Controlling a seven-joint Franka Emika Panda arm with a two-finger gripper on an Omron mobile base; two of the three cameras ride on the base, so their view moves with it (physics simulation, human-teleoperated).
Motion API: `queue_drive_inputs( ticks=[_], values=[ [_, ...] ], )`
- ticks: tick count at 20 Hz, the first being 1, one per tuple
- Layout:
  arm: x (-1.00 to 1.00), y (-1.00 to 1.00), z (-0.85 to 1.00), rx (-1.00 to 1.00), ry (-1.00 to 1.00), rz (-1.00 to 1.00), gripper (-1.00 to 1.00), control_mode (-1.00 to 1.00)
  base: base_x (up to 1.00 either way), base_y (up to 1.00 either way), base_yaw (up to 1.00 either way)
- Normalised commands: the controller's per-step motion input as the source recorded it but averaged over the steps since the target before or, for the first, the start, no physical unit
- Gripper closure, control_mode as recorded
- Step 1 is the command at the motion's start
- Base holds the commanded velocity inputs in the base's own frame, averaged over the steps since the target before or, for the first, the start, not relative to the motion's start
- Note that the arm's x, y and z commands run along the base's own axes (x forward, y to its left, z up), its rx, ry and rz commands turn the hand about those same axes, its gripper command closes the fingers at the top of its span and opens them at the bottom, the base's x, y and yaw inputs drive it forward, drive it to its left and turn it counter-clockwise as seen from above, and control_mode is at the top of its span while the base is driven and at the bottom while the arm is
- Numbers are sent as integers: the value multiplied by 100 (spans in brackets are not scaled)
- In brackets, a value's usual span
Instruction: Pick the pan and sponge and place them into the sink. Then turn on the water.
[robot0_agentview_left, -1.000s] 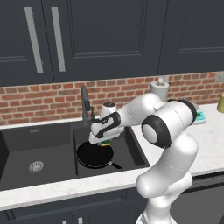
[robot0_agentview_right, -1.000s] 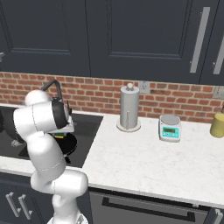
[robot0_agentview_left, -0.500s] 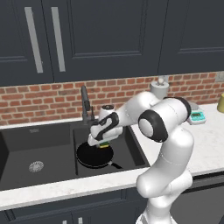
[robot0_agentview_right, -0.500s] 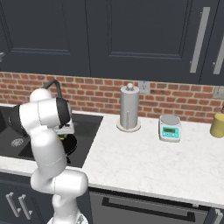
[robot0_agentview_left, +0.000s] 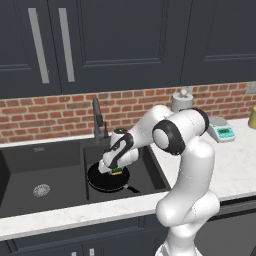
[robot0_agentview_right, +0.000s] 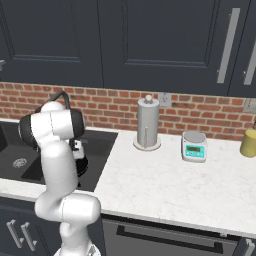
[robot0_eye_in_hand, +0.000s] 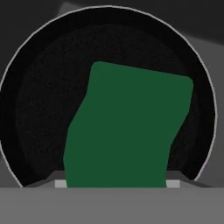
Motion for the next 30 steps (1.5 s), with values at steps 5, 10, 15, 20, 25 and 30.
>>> queue_drive_inputs(
  ticks=[5, 10, 15, 20, 25, 30],
  values=[
    [0, 7, -29, 0, -5, 0, 100, -100, 0, 0, 0],
    [0, 3, -25, 0, -4, 0, 100, -100, 0, 0, 0],
    [0, 0, -24, 0, -4, 0, 100, -100, 0, 0, 0],
    [0, 1, -9, 0, -1, 0, 100, -100, 0, 0, 0],
    [0, 0, -8, 0, 0, 0, 100, -100, 0, 0, 0],
    [8, 8, -11, 0, 0, 0, 100, -100, 0, 0, 0]
  ],
)
